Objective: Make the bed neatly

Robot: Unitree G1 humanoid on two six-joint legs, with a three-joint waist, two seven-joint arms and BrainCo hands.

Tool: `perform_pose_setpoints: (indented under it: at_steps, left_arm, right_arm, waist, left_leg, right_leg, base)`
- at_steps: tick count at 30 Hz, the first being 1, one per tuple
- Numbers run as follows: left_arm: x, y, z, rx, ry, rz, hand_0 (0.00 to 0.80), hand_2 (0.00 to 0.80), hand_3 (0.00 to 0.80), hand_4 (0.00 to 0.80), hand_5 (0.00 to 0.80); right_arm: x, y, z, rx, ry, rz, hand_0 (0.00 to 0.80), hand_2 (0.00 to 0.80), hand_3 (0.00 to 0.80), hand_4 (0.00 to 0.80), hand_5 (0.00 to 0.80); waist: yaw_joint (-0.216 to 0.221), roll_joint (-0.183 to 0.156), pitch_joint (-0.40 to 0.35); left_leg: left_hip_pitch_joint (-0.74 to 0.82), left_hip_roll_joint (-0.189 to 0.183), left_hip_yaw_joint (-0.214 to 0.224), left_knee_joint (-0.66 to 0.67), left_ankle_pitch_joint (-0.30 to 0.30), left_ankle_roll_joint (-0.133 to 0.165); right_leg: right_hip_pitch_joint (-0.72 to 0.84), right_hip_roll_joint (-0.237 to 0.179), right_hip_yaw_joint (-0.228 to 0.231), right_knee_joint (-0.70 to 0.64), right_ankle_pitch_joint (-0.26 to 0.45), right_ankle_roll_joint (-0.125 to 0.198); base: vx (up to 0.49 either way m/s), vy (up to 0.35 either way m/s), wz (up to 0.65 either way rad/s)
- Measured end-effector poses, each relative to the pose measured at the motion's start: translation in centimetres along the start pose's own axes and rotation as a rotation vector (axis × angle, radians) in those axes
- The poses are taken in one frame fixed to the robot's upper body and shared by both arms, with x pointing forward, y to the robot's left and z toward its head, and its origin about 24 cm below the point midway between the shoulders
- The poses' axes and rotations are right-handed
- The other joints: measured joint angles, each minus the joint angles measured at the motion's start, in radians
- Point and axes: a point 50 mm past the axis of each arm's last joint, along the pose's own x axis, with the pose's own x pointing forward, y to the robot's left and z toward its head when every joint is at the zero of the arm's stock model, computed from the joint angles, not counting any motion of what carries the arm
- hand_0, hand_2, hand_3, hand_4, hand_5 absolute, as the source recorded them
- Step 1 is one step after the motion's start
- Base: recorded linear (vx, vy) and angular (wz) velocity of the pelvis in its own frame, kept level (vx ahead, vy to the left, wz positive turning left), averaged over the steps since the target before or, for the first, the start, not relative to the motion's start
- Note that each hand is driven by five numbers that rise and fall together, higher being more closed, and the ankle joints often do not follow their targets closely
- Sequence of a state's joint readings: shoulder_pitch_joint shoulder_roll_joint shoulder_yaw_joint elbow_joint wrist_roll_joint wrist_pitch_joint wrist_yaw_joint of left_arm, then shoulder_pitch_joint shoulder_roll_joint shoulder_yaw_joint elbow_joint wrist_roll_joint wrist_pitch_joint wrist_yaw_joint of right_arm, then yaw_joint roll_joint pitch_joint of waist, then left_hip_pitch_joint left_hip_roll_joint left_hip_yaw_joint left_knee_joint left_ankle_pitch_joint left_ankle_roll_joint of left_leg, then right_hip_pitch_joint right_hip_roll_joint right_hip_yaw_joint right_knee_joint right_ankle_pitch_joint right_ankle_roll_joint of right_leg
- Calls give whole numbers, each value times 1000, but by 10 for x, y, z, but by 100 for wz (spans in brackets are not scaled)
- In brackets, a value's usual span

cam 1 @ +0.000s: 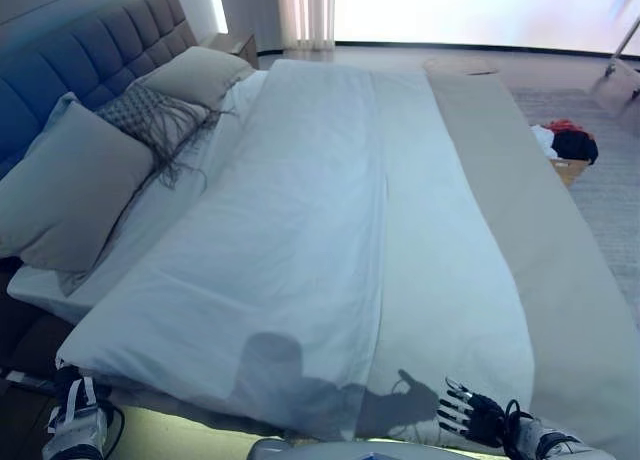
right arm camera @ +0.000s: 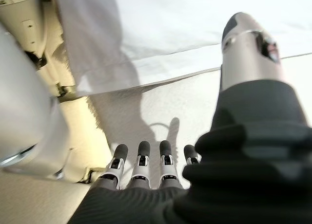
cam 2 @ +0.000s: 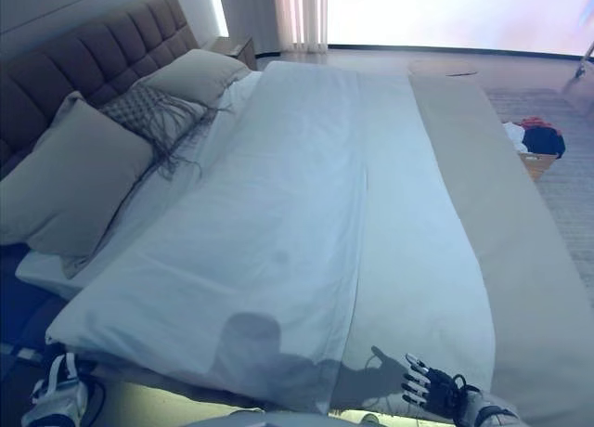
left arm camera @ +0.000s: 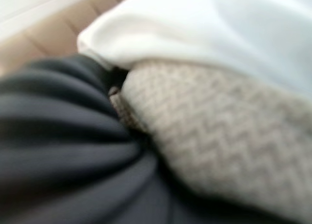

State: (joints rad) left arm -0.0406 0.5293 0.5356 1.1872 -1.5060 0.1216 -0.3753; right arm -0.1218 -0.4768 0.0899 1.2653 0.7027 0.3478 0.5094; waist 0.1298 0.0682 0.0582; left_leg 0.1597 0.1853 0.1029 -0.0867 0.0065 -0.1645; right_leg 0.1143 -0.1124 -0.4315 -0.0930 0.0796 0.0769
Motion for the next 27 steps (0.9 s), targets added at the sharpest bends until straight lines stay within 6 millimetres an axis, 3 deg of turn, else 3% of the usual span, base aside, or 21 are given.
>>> perform_pose_setpoints:
  at_steps: [7,12,14,16,17,18,19,20,22,25,27]
  left_arm:
    - [-4,12,-11,-57,5,59,800,800,800,800,800]
    - [-7,18,-26,-87,68,82,800,800,800,800,800]
    - [-7,19,-31,-92,85,91,800,800,800,800,800]
    - [-2,13,-45,-91,123,90,800,800,800,800,800]
    - [0,8,-57,-75,155,77,800,800,800,800,800]
    - [3,3,-67,-61,186,58,800,800,800,800,800]
    - [6,-5,-73,-31,210,30,800,800,800,800,800]
    - [9,-15,-79,-16,225,-5,800,800,800,800,800]
    - [11,-19,-79,5,210,-17,800,800,800,800,800]
    - [15,-28,-87,-7,219,-24,800,800,800,800,800]
    - [17,-33,-88,-10,220,-34,800,800,800,800,800]
  right_arm:
    - [0,-1,4,17,-19,-22,0,0,0,0,0]
    - [-2,-2,9,36,-40,-46,0,0,0,0,0]
    - [-1,0,13,31,-54,-51,0,0,0,0,0]
    - [-1,-2,13,34,-61,-63,0,0,0,0,0]
    - [-2,-4,12,38,-68,-69,0,0,0,0,0]
    - [-2,-4,10,51,-65,-71,0,0,0,0,0]
    - [0,-1,11,52,-69,-58,0,0,0,0,0]
    - [1,2,15,49,-80,-42,0,0,0,0,0]
    - [2,14,34,34,-133,-9,0,0,0,0,0]
    - [1,25,54,12,-181,31,0,0,0,0,0]
    - [0,31,64,-4,-197,50,0,0,0,0,0]
  waist:
    - [6,-7,-4]
    - [25,-7,-3]
    - [26,-12,-5]
    - [23,-13,-4]
    - [14,-9,-1]
    - [6,-6,2]
    - [-3,-16,6]
    - [-5,-41,16]
    - [1,-93,31]
    - [12,-103,49]
    - [24,-103,75]
  left_leg:
    - [0,-13,-2,1,-6,5]
    - [-1,-47,-5,2,-14,19]
    - [-3,-72,-11,3,-16,37]
    - [-22,-99,-47,13,-18,57]
    - [-38,-104,-86,21,-14,66]
    - [-60,-104,-122,31,-9,71]
    - [-93,-98,-166,57,-7,74]
    - [-110,-103,-206,78,-5,72]
    - [-145,-139,-220,128,-6,71]
    - [-233,-129,-220,263,-12,61]
    - [-315,-122,-183,361,-31,10]
  right_leg:
    - [3,-14,-4,1,0,9]
    - [5,-52,-18,1,9,30]
    - [6,-73,-25,13,13,42]
    - [-17,-105,-35,96,-20,61]
    - [-41,-122,-17,181,-54,78]
    - [-68,-125,25,276,-102,93]
    - [-104,-94,97,398,-206,124]
    - [-113,-32,157,436,-274,82]
    - [-33,-1,190,277,-291,-14]
    - [37,50,200,105,-207,-50]
    - [68,60,202,37,-165,-73]
  base:
    - [-67,137,2]
    - [-151,140,2]
    - [-249,160,13]
    - [-277,56,53]
    - [-306,-55,97]
    - [-325,-105,120]
    - [-301,-144,128]
    - [-248,-152,98]
    - [-198,-134,45]
    - [-225,-59,28]
    - [-274,7,-12]
